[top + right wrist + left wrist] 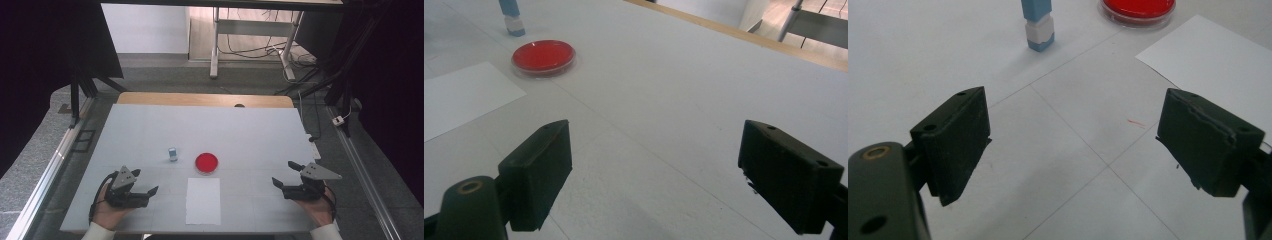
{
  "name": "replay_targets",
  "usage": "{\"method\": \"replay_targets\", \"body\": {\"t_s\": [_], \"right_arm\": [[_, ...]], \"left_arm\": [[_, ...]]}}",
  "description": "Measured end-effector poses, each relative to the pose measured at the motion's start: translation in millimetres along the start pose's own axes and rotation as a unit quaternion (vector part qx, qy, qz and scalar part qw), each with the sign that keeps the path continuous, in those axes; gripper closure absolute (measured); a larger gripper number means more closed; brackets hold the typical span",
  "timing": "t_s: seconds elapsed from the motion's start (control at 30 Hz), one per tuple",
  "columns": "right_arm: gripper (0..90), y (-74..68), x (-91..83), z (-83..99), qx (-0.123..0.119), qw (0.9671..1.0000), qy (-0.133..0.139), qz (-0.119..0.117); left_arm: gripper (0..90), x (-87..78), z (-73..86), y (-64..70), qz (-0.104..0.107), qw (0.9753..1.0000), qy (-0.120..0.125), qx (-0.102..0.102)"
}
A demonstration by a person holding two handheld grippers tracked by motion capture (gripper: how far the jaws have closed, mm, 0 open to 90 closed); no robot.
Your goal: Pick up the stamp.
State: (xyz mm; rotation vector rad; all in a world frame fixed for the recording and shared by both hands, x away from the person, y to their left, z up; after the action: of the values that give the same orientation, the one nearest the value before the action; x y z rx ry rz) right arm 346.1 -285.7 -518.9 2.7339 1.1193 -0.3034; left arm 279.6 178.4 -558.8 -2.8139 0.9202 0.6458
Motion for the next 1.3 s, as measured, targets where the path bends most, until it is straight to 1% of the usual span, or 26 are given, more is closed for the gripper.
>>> {"method": "replay_targets", "body": {"t_s": [0.2,0.3,0.37,0.43,0.6,0.8,1.0,1.07,1.13,1.2,1.3], "right_arm": [[14.1,1.1,0.1,2.8,0.003,1.0,-0.007,0.006],[14.8,0.0,-0.8,3.8,0.005,0.9999,-0.002,0.009],[15.4,-0.2,-0.6,5.1,0.006,0.9999,-0.004,0.008],[17.5,-0.7,-0.3,4.7,0.005,1.0,0.003,0.006],[19.1,-5.4,1.3,2.4,-0.006,1.0,0.003,-0.006],[20.4,-4.2,1.3,2.5,0.0,1.0,0.003,-0.008],[21.6,-4.0,3.2,5.1,0.006,1.0,-0.005,-0.005],[22.0,-4.2,3.3,5.2,0.011,0.9999,-0.004,-0.008],[22.2,-4.5,3.3,4.8,0.012,0.9999,-0.003,-0.008],[22.2,-4.8,3.6,5.2,0.013,0.9999,-0.003,-0.01],[22.2,-5.5,4.4,6.8,0.013,0.9998,-0.007,-0.012]], "left_arm": [[14.1,1.7,0.5,-4.6,-0.001,1.0,0.0,-0.006],[14.5,1.5,-0.2,-5.2,-0.004,1.0,0.003,-0.004],[14.9,1.1,-0.2,-4.9,-0.006,1.0,0.003,-0.001],[15.4,0.5,0.1,-4.7,-0.008,1.0,0.004,0.0],[16.6,1.7,1.8,-5.7,-0.01,0.9999,0.001,0.003],[16.9,2.3,1.1,-6.6,-0.011,0.9999,0.003,0.004],[17.5,2.2,-1.5,-6.1,-0.012,0.9998,0.006,0.015],[17.8,2.5,-3.4,-5.4,-0.01,0.9996,0.005,0.026],[18.9,2.6,-4.0,-5.0,-0.008,0.9995,0.005,0.028],[19.1,4.1,-5.9,-4.6,-0.008,0.9993,0.003,0.035],[19.3,5.0,-8.0,-5.4,-0.006,0.9993,0.004,0.035]]}}
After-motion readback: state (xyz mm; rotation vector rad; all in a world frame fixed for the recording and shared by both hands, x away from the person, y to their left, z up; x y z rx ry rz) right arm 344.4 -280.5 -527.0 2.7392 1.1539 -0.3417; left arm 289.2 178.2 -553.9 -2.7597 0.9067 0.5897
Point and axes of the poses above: each handheld gripper's, and its own axes: x roughly forward along the jaws, z roughly out of its underside, y roughly to its right, the point moved 7 cm from there along x, roughly forward along the jaws, and after that the axes turned 12 degrees about y, right-handed, at the moved point
